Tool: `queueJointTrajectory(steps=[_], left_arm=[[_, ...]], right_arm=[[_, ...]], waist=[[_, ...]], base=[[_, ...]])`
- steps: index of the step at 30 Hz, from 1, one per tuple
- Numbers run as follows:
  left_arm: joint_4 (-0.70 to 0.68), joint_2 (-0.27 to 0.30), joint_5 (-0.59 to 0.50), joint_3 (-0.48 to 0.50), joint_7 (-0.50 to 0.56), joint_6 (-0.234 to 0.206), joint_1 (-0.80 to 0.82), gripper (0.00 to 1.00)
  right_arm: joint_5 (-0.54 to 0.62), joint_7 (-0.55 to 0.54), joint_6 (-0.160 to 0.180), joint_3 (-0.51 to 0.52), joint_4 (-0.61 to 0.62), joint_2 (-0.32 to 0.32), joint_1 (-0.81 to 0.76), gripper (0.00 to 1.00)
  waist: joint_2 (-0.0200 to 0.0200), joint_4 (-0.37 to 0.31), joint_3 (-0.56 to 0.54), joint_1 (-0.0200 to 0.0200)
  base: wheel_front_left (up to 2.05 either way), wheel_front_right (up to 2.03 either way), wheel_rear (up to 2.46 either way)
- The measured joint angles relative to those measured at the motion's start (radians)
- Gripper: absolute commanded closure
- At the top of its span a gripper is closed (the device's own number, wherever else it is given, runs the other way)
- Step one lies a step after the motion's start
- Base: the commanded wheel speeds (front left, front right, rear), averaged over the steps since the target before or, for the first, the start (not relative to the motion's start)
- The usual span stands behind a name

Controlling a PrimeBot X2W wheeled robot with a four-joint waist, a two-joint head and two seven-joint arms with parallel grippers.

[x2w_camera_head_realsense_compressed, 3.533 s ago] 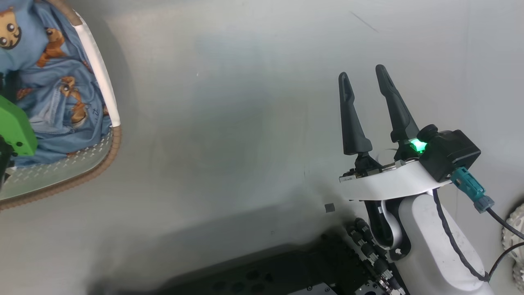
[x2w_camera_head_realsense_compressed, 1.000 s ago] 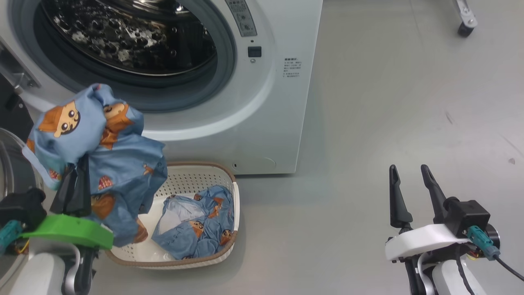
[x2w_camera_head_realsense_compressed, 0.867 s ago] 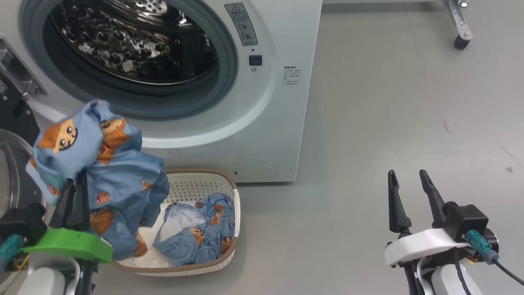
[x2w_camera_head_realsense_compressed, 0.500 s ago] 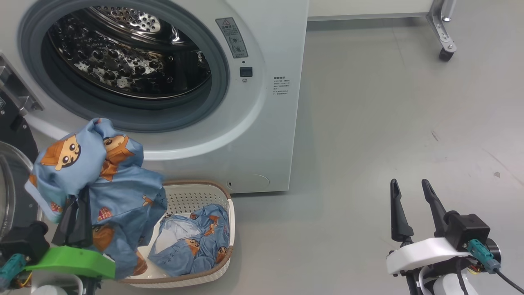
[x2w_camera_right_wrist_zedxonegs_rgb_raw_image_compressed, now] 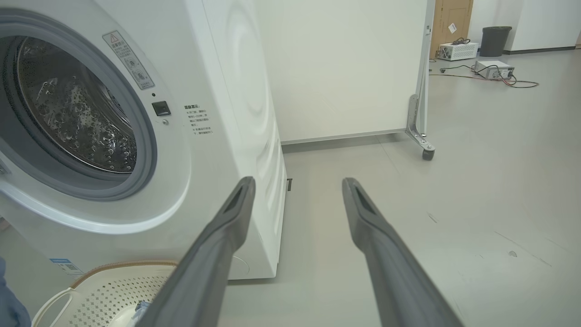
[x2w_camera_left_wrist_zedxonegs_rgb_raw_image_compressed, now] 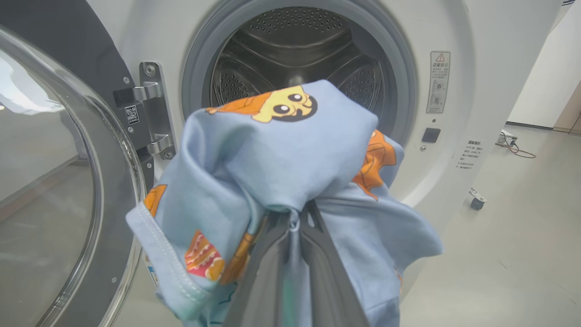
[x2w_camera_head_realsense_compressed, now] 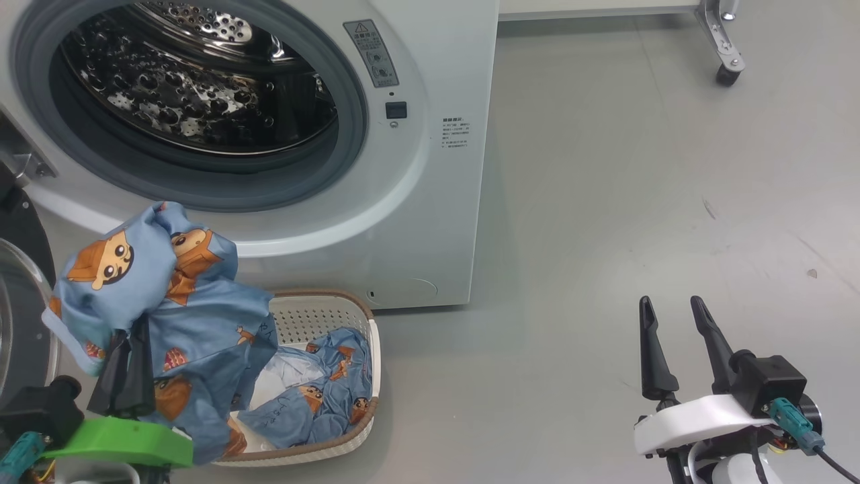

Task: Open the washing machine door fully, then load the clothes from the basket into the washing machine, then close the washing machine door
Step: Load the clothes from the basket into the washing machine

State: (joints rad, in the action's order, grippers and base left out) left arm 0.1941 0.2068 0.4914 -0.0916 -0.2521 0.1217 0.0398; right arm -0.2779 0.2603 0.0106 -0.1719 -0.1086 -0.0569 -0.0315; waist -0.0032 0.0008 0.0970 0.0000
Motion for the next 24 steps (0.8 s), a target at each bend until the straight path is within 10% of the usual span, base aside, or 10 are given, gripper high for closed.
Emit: queueJointTrajectory(steps=[24], left_arm=[[-0.029,0.001,-0.004,0.048,0.000,0.000,0.168,1.00]], right_arm=[[0.028,0.000,0.001,-0.045,0.043,0.003,0.003,0.00]], waist=[[0.0000,-0.048,0.208,0.0000]], base=[[0.00,0.00,0.00]])
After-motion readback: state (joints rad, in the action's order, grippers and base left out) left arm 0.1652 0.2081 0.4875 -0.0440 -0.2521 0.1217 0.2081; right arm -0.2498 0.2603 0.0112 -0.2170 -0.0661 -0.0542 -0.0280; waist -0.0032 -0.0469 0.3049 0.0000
